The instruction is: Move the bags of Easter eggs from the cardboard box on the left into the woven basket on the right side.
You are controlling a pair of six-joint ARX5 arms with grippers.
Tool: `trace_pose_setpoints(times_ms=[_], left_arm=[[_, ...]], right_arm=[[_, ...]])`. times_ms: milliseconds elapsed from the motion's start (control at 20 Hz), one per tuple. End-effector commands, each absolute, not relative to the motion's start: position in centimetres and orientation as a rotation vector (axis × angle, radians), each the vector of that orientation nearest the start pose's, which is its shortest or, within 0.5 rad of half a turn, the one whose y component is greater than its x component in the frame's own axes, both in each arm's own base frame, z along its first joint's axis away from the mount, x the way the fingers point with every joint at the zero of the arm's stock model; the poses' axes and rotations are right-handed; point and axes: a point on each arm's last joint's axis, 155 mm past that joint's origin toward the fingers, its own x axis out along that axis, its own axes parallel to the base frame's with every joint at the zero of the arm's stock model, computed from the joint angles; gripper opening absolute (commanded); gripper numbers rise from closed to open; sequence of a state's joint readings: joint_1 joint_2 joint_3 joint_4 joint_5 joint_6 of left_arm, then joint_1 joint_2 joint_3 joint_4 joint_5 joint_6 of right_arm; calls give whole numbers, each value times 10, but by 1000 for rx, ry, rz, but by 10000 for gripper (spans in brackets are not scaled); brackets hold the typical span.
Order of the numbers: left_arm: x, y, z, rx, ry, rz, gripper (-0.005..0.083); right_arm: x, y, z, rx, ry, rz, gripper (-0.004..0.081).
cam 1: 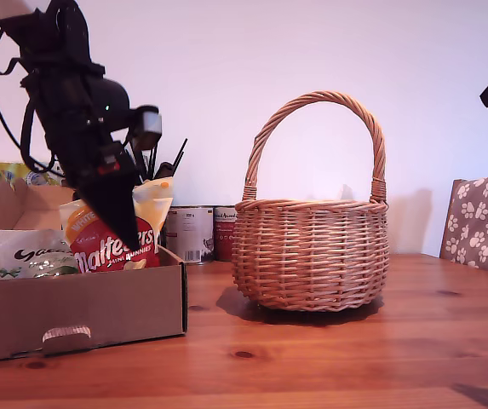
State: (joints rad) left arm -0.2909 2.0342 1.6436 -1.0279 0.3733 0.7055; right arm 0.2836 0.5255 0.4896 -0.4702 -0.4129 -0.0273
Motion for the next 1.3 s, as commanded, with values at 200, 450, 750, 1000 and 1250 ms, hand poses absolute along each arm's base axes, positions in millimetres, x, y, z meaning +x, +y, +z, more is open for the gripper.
trace_pose_setpoints(times_ms=[200, 450, 750, 1000, 1250], left_arm=[[375, -179, 29, 458, 1300, -1013, 442], [376, -179, 29, 453, 1303, -1009, 34], [368, -177, 36, 448, 1329, -1013, -15], [367, -179, 80, 454, 1236, -1011, -15], [372, -189, 153, 449, 1014, -993, -15]], right_arm=[[215, 141, 177, 3, 492, 698, -13], [215, 141, 177, 4, 492, 698, -13], [215, 141, 177, 4, 492, 698, -13], [215, 142, 177, 4, 492, 699, -13], [215, 142, 177, 5, 492, 701, -13]])
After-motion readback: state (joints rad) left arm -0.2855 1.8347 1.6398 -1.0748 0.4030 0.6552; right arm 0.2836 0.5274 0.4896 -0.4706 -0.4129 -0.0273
